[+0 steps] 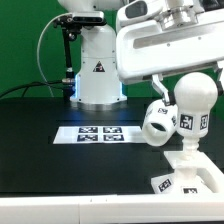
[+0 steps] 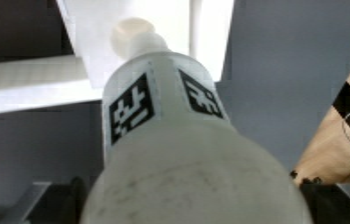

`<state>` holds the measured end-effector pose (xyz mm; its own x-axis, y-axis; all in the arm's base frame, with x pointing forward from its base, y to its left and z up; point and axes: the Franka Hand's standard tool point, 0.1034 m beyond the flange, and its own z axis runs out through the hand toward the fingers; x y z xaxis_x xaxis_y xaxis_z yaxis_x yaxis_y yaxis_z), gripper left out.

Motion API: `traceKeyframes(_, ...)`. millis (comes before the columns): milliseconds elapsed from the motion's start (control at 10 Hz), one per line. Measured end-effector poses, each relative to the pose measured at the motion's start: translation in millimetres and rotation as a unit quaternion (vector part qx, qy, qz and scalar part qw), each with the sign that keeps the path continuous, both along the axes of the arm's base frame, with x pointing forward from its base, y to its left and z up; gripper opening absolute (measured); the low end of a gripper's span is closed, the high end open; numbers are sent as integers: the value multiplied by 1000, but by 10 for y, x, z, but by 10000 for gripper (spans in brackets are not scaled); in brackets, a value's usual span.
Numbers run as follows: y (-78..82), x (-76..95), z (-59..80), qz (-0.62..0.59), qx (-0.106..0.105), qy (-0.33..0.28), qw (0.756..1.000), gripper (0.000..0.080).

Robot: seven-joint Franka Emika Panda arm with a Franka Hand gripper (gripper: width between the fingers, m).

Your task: Assemble lamp

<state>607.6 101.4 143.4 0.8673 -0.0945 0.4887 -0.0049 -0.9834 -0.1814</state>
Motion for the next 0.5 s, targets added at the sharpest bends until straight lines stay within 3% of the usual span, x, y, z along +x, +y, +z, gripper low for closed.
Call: traceKeyframes(500, -56, 7, -70, 1, -4, -3, 1000, 576)
